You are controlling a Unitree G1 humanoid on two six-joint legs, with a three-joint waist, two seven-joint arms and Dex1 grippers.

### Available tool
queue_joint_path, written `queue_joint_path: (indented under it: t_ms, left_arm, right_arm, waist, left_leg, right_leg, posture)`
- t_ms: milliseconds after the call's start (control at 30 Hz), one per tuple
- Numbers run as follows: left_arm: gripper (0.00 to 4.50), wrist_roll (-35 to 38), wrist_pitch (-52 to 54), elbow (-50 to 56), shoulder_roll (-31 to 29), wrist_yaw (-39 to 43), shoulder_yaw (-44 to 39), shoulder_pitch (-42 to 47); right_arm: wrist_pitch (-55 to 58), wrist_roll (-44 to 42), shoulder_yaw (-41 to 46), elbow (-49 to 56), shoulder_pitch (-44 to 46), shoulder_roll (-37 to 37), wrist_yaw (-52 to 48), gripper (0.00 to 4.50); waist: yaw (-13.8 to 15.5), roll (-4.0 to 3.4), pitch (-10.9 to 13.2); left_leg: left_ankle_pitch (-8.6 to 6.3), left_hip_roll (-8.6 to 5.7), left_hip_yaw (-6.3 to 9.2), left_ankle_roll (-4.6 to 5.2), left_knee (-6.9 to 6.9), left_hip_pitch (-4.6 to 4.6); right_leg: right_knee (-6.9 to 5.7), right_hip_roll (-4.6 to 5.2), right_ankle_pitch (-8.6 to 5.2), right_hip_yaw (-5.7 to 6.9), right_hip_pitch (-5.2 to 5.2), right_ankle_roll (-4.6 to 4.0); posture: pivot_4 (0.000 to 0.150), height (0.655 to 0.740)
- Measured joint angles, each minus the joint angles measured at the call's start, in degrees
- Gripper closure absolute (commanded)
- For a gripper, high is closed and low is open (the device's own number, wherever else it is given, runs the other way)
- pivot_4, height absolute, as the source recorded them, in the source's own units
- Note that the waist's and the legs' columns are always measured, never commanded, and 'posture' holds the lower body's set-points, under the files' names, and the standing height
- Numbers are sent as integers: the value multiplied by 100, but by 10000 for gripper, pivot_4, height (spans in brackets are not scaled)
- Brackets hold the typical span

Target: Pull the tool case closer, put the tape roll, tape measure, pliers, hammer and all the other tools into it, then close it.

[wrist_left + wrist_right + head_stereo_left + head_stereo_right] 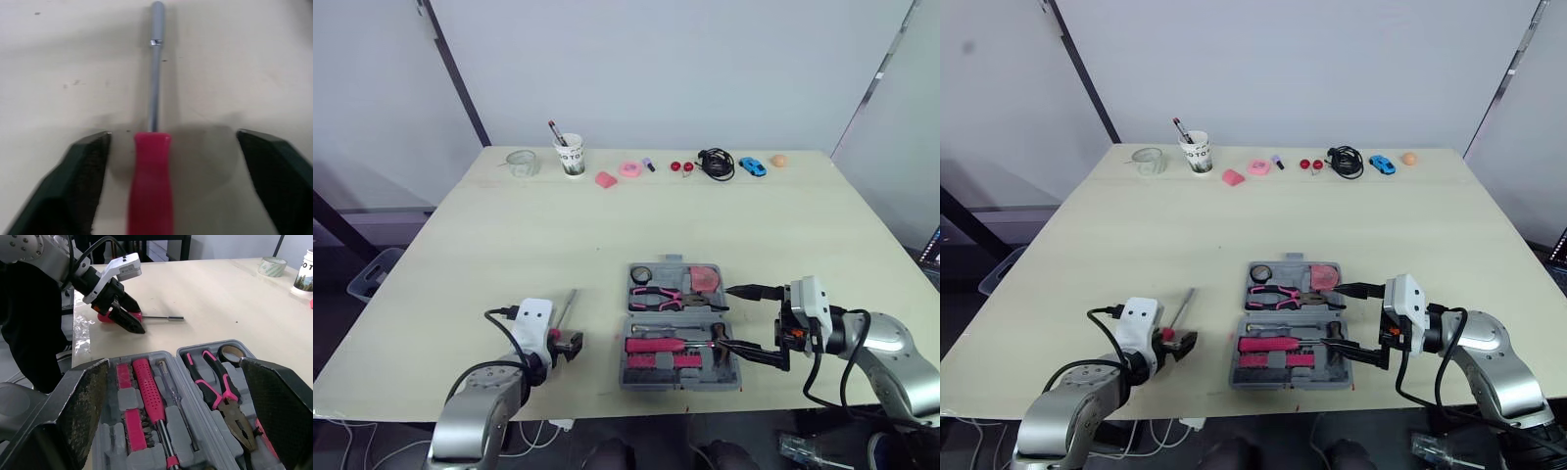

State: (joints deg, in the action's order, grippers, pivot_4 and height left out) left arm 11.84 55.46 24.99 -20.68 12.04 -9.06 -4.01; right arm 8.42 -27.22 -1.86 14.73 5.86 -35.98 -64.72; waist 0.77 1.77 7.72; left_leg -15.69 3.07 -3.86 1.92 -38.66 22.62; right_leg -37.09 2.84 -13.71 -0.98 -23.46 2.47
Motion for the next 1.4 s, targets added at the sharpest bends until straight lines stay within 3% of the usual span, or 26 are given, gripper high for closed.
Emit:
queue_joint_path:
  t_ms: [133,167,467,600,733,967,1133,1400]
  left_arm:
    - [36705,-42,-233,4,78,-11,-16,-155]
    - [39344,-46,-232,2,85,-20,-17,-155]
    - [38941,-64,-378,-46,49,5,8,-182]
    - [38941,-60,-767,-99,-248,340,54,-303]
    - [38941,65,-1596,-88,-1133,1380,-67,-344]
    - [38941,341,-1993,-155,-2324,2853,82,295]
    - [38941,659,-2126,-178,-2652,3799,513,805]
    - [38941,223,-2752,-492,-2752,4872,2107,2092]
  right_arm:
    - [-1,16,0,-1,1,0,-1,0]
    - [-1,17,0,-1,3,1,-2,0]
    - [-6,26,0,-20,55,10,-16,0]
    - [-1,-29,0,-19,60,20,-115,0]
    - [89,-142,5,-3,112,13,-172,0]
    - [161,-236,49,-10,191,-117,-251,0]
    - [192,-273,79,-9,178,-159,-291,0]
    - [208,-312,301,-8,-121,-340,-349,0]
  waist:
    - [6,-5,-3]
    - [6,-8,-5]
    - [5,-12,-7]
    - [-3,-11,-6]
    - [1,-13,-4]
    - [8,-17,1]
    - [-9,-19,2]
    - [12,-21,4]
  left_leg:
    - [0,1,-2,0,0,0]
    - [0,0,-2,0,0,0]
    - [0,-3,-2,0,0,-1]
    - [0,1,-3,0,1,0]
    - [0,7,-4,0,3,0]
    - [0,4,-16,0,4,5]
    - [0,2,-24,0,12,1]
    - [0,-7,-34,0,11,7]
  right_leg:
    - [1,1,0,0,0,0]
    - [1,1,0,0,0,0]
    - [1,-1,0,0,0,1]
    - [2,-3,0,1,-1,0]
    - [4,-1,-1,2,-3,-2]
    - [12,1,-1,7,-3,-1]
    - [15,-3,-1,4,-3,0]
    - [18,-11,-1,0,-2,2]
  posture:
    - [1500,7400]
    - [1500,7400]
    - [1500,7400]
    - [1500,7400]
    - [1500,7400]
    - [1500,7400]
    - [1500,7400]
    - [1500,7400]
